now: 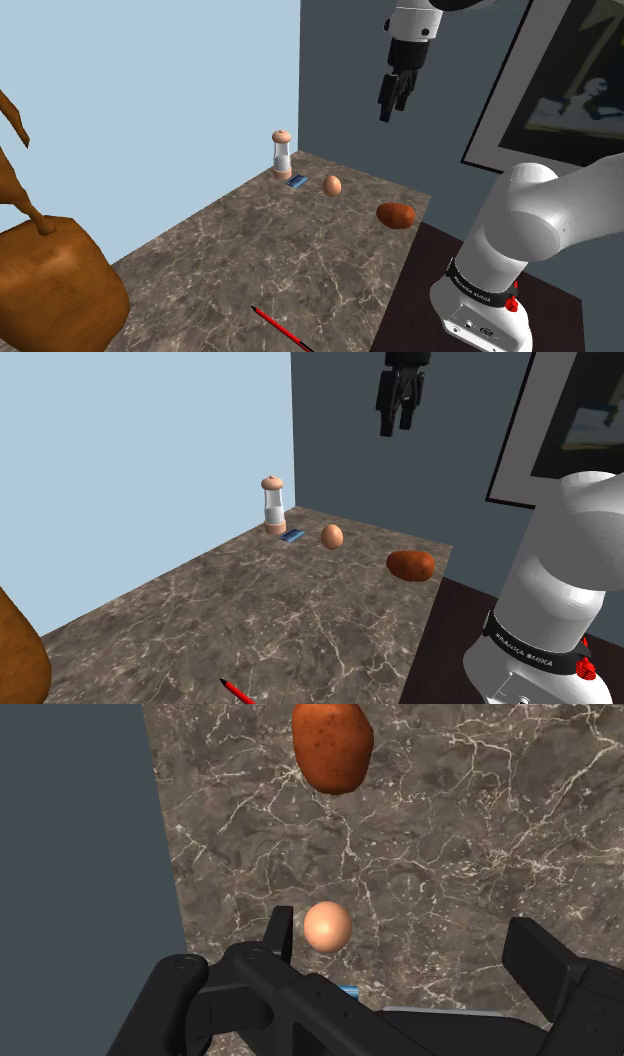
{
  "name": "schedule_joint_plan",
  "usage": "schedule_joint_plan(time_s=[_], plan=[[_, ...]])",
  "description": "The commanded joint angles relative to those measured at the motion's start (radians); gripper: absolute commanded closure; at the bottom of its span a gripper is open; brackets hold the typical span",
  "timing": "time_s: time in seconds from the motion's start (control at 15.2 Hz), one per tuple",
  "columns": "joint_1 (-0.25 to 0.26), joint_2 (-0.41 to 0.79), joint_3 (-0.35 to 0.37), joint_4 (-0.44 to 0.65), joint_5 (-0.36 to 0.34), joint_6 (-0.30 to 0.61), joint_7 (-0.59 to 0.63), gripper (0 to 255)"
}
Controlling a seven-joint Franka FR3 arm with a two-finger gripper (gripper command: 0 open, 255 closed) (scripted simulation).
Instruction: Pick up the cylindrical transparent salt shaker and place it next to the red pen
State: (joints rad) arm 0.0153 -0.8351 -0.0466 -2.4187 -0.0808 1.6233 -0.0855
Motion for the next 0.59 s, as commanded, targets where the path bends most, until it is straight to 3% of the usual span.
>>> schedule_joint_plan(time_s=[0.0,0.53], plan=[[0.000,0.000,0.000,0.000,0.000,0.000,0.000,0],[0.013,0.304,-0.019,0.104,0.015,0.206,-0.004,0]])
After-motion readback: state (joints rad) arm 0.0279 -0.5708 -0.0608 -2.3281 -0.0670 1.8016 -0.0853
